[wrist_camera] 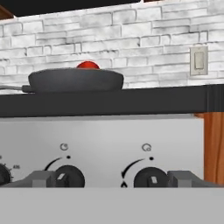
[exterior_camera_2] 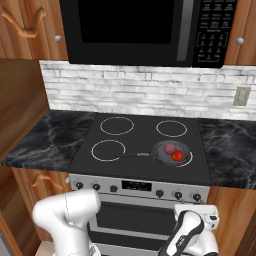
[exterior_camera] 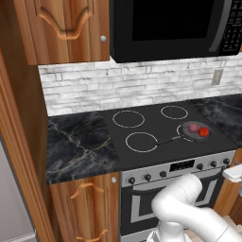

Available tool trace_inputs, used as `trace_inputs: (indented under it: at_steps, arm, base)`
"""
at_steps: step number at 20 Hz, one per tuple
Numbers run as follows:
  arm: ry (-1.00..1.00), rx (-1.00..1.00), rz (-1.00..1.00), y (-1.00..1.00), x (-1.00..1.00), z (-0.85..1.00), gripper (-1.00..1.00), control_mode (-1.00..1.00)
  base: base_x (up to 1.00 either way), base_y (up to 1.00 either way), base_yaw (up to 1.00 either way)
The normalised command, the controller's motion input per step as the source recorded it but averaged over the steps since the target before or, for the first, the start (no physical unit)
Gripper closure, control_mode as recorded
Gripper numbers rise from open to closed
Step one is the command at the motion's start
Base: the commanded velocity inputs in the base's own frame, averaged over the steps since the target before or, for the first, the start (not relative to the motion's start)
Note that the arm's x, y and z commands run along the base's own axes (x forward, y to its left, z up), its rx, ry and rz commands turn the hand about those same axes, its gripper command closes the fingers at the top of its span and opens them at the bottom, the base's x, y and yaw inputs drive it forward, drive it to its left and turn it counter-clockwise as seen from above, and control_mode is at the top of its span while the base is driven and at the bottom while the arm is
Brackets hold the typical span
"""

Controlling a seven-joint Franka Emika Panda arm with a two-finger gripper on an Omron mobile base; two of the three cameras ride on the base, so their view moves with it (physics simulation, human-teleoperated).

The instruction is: Place the pan on the front right burner on the stove. Then place the tomato and the onion in the pan and turn on the front right burner.

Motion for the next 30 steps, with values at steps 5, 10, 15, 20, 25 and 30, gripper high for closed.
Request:
trace_inputs:
  at_steps: [5, 10, 15, 20, 25, 30]
  arm:
    - [0.00, 0.00, 0.00, -0.11, 0.17, -0.05, -1.00, -1.00]
    - [0.00, 0.00, 0.00, -0.12, 0.18, -0.08, -1.00, -1.00]
    - [0.00, 0.00, 0.00, -0.13, 0.15, -0.13, -1.00, -1.00]
    - [0.00, 0.00, 0.00, -0.11, 0.12, -0.21, -1.00, -1.00]
    - [0.00, 0.00, 0.00, -0.07, 0.10, -0.21, -1.00, -1.00]
    - [0.00, 0.00, 0.00, -0.02, 0.12, -0.17, -1.00, -1.00]
  base:
    - [0.00, 0.00, 0.00]
    - [0.00, 0.00, 0.00]
    - [0.00, 0.00, 0.00]
    - [0.00, 0.00, 0.00]
    - [0.00, 0.00, 0.00]
    - [0.00, 0.00, 0.00]
